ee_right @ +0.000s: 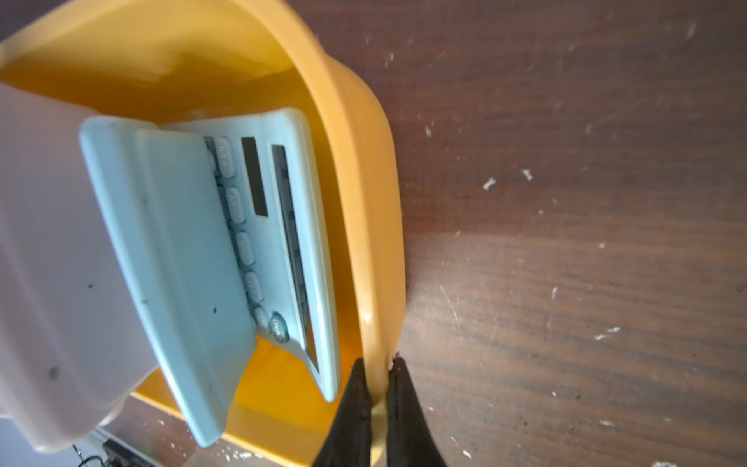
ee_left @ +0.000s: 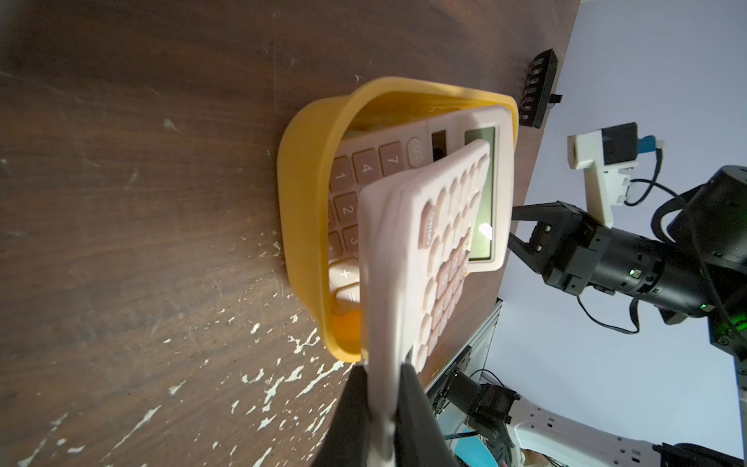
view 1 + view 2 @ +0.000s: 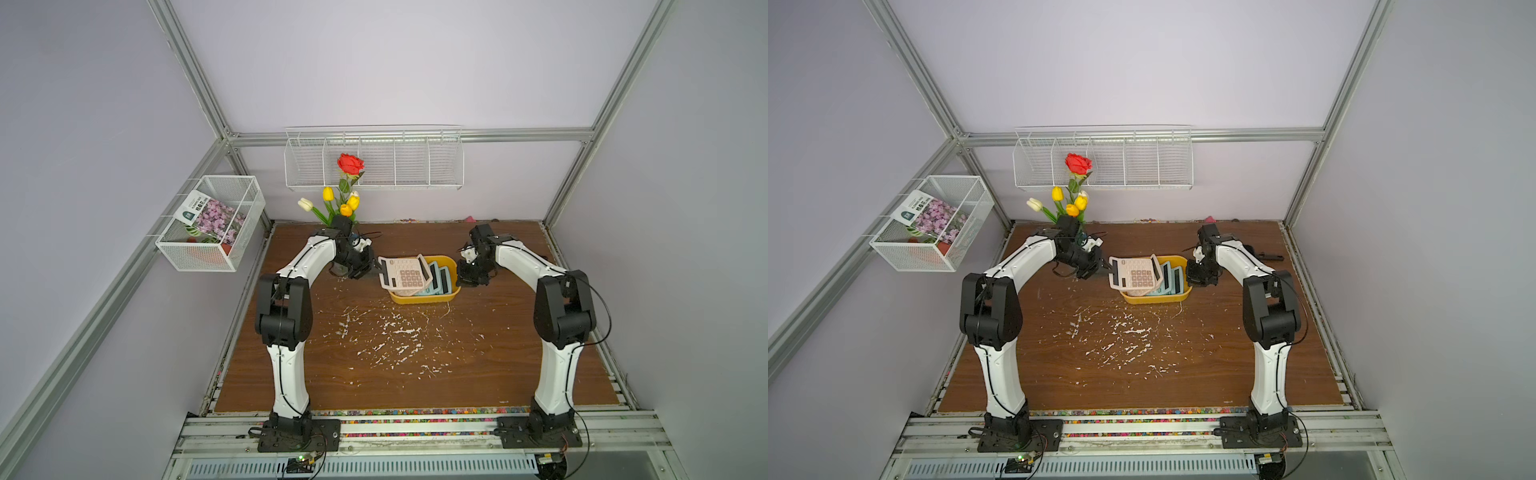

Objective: Put the calculator in the storage box
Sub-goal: Move the storage box to the center of the board.

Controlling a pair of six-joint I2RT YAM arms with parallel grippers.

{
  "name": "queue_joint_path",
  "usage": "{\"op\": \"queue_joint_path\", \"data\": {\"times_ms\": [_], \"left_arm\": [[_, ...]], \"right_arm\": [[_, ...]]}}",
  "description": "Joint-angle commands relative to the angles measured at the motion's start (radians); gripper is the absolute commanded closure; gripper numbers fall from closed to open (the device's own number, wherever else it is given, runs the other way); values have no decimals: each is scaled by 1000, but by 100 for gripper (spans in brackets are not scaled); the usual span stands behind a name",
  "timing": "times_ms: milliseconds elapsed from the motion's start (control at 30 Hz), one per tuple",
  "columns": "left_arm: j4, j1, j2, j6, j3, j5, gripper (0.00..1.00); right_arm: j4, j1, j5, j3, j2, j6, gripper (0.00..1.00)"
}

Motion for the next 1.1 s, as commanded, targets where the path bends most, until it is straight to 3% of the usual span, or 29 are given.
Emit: {"op": "queue_joint_path", "data": {"times_ms": [0, 400, 1067], "left_arm": [[64, 6, -74, -37, -42, 20, 86], [210, -21, -154, -124, -205, 29, 86], [227, -25, -126, -132, -199, 9, 83]], "right_arm": [[-98, -2, -34, -4, -15, -59, 100], [-67, -14, -59, -77, -52, -37, 100], [-55, -13, -78, -113, -58, -36, 100]]}}
